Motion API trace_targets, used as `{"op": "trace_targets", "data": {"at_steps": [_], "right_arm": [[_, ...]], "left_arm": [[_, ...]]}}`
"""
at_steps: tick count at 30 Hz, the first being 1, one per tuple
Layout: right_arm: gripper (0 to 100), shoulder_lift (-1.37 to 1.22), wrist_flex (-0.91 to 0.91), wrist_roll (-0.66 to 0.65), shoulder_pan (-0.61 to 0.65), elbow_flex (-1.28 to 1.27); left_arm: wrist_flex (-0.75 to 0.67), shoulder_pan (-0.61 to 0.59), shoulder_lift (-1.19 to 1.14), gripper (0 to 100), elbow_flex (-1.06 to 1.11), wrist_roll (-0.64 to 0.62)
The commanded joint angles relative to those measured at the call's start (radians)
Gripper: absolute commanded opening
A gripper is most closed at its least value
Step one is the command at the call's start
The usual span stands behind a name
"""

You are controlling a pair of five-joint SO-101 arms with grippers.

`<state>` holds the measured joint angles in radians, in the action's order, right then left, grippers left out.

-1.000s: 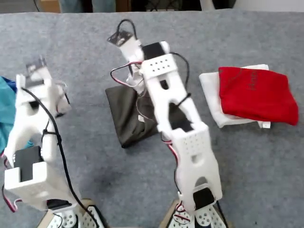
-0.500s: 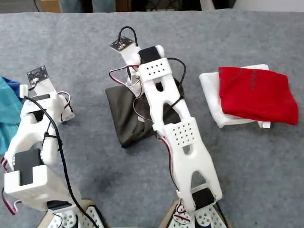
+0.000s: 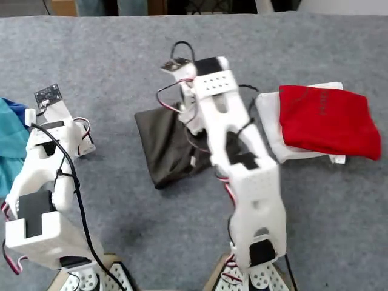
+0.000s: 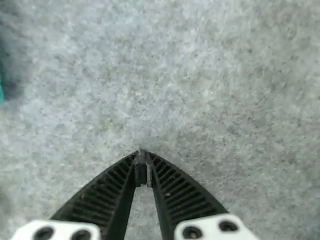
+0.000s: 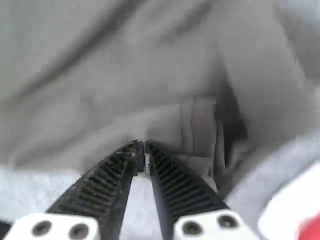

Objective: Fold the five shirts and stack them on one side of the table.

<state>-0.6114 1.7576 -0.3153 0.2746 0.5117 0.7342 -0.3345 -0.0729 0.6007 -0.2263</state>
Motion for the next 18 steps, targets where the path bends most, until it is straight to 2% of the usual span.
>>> {"op": "trace_targets", "data": {"at_steps": [1, 6, 10, 14, 18], "right_arm": [[1.5, 0.242, 0.009, -0.054, -0.075, -0.249], [1.5, 0.496, 0.002, -0.169, -0.204, -0.559], [1.5, 0.625, -0.028, -0.21, -0.25, -0.579], [1.5, 0.641, -0.097, -0.207, -0.169, -0.461], [1.5, 0.518, -0.213, -0.144, -0.048, -0.341]], "left_arm": [[-0.014, -0.002, 0.041, 3, 0.002, -0.006], [-0.014, -0.002, 0.041, 3, 0.002, -0.006], [-0.015, -0.002, 0.041, 3, 0.002, -0.006], [-0.015, -0.002, 0.041, 3, 0.002, -0.006], [-0.015, -0.002, 0.041, 3, 0.002, -0.006]]}}
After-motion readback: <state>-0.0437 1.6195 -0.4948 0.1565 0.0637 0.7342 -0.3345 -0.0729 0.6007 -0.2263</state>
